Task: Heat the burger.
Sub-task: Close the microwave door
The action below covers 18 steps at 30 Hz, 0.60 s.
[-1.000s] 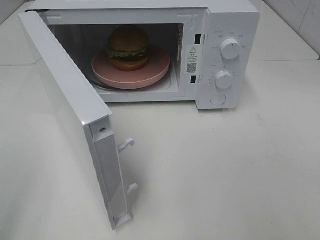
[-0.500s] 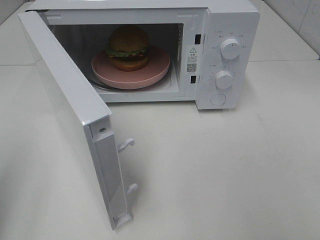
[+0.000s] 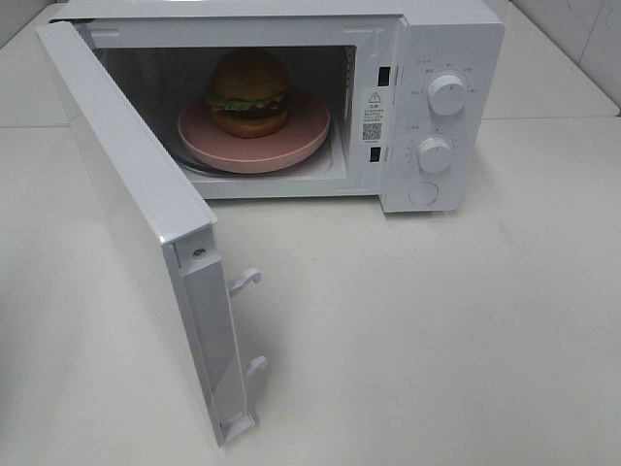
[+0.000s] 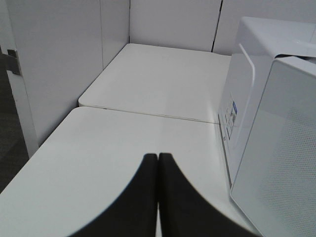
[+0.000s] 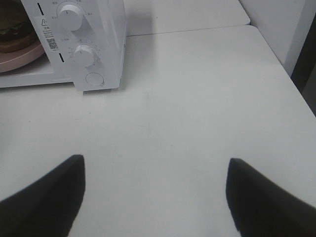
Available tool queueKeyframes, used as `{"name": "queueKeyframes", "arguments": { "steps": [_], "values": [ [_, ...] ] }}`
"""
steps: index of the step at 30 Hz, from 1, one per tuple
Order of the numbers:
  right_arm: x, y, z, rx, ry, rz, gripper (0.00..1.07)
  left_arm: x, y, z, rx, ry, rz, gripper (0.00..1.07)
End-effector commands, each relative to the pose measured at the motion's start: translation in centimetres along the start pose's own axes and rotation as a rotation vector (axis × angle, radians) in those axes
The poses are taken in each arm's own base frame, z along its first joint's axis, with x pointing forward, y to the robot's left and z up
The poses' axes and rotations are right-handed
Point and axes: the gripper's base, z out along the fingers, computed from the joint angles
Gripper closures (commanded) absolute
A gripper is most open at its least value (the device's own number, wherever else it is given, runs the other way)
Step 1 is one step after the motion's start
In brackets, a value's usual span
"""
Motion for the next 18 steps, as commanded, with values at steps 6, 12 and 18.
{"name": "queueKeyframes", "arguments": {
  "steps": [6,12,18],
  "values": [
    [0.0,0.0,0.0,0.001,-0.010,-0.003,0.31,0.8,-1.1,2.2,0.121,-0.031,0.017,1.07],
    [0.0,0.0,0.0,0.001,-0.010,-0.003,0.31,1.8,-2.5,3.8,0.275,-0.036,0.082,1.07],
    [0.0,0.0,0.0,0.001,-0.010,-0.003,0.31,2.9,-3.6,6.0,0.398,0.004,0.081,1.07]
  ]
}}
